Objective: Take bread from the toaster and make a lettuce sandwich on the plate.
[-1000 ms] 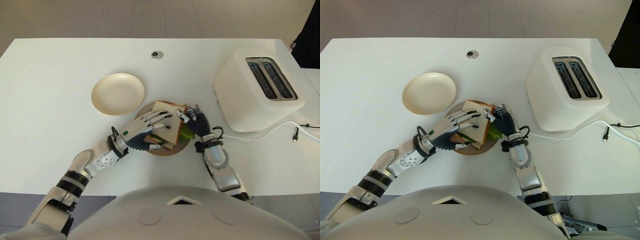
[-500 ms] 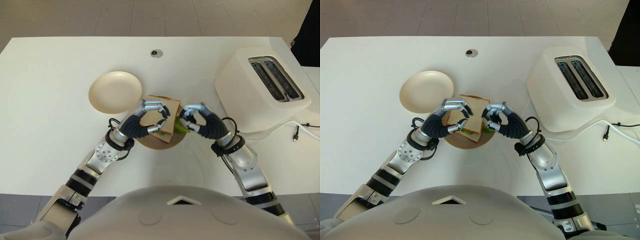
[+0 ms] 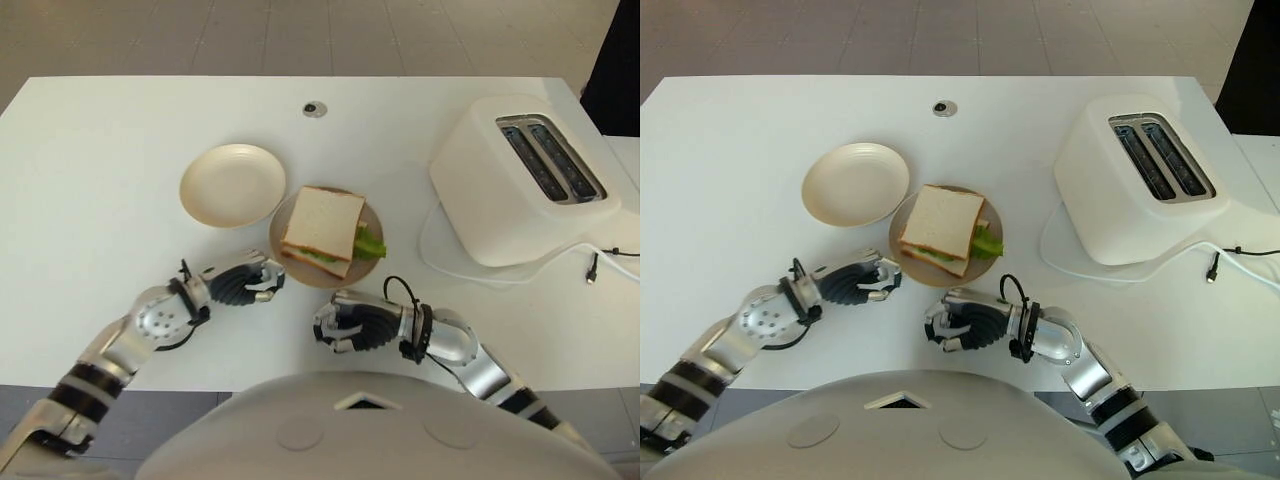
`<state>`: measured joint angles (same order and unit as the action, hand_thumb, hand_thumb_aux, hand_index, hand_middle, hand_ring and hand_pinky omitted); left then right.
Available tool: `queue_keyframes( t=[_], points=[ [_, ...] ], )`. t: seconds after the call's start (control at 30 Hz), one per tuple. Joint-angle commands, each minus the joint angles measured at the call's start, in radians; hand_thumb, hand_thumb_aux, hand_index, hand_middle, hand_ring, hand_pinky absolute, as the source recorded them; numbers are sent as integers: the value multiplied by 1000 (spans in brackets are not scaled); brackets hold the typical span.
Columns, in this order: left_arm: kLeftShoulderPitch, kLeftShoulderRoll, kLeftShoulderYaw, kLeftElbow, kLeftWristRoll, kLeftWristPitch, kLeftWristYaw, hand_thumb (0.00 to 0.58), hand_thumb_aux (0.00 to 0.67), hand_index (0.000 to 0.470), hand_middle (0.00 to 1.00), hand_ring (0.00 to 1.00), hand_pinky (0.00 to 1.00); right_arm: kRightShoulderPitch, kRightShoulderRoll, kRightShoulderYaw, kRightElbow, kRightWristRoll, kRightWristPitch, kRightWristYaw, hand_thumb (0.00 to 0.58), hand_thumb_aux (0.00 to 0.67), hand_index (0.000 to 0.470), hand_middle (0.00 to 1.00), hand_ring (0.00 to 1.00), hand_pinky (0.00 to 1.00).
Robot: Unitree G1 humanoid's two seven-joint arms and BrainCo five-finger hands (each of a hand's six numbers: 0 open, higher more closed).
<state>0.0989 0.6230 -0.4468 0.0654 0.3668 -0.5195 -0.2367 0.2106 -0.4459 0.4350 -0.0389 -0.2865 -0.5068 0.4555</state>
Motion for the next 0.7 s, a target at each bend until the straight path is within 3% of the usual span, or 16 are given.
queue_keyframes(
  t=[0.03, 0.17, 0.3, 0.33, 0.37, 0.4, 0.43, 0.47, 0.57, 0.7],
  points=[
    [-91, -148, -60, 183, 156, 69, 93, 580, 670, 470, 1000, 1000, 1000, -112, 69, -102, 129, -122, 115, -209, 580, 670, 470, 1000, 1000, 1000],
    [-197, -232, -40, 357, 219, 75, 250, 580, 670, 470, 1000, 1000, 1000, -219, 137, -137, 310, -200, 163, -410, 580, 670, 470, 1000, 1000, 1000],
    [-212, -247, -16, 407, 232, -10, 384, 580, 670, 470, 1000, 1000, 1000, -198, 151, -154, 308, -128, 83, -433, 580, 670, 470, 1000, 1000, 1000],
    [-193, -246, 14, 365, 184, -81, 407, 472, 381, 267, 741, 741, 741, -166, 143, -168, 248, -66, 37, -414, 562, 552, 387, 1000, 1000, 1000],
    [-163, -251, 51, 301, 111, -163, 429, 0, 0, 0, 0, 0, 0, -137, 145, -199, 174, 12, -1, -407, 156, 97, 68, 976, 976, 976],
    [-129, -268, 84, 226, 13, -239, 438, 0, 0, 0, 0, 0, 0, -120, 164, -250, 97, 96, -26, -422, 0, 0, 0, 588, 588, 588],
    [-92, -288, 97, 150, -96, -298, 431, 0, 0, 0, 0, 0, 0, -110, 179, -295, 27, 166, -30, -435, 0, 0, 0, 220, 220, 220],
    [-65, -303, 107, 100, -145, -333, 433, 0, 0, 0, 0, 0, 0, -108, 188, -328, -17, 191, -34, -450, 0, 0, 0, 0, 0, 0],
    [-39, -398, 149, 53, -305, -363, 439, 0, 0, 0, 0, 0, 0, -128, 221, -399, -62, 211, -39, -495, 0, 0, 0, 0, 0, 0],
    [-102, -478, 226, 207, -365, -338, 424, 0, 0, 0, 0, 0, 0, -139, 255, -394, 47, 119, -60, -536, 0, 0, 0, 0, 0, 0]
  ],
)
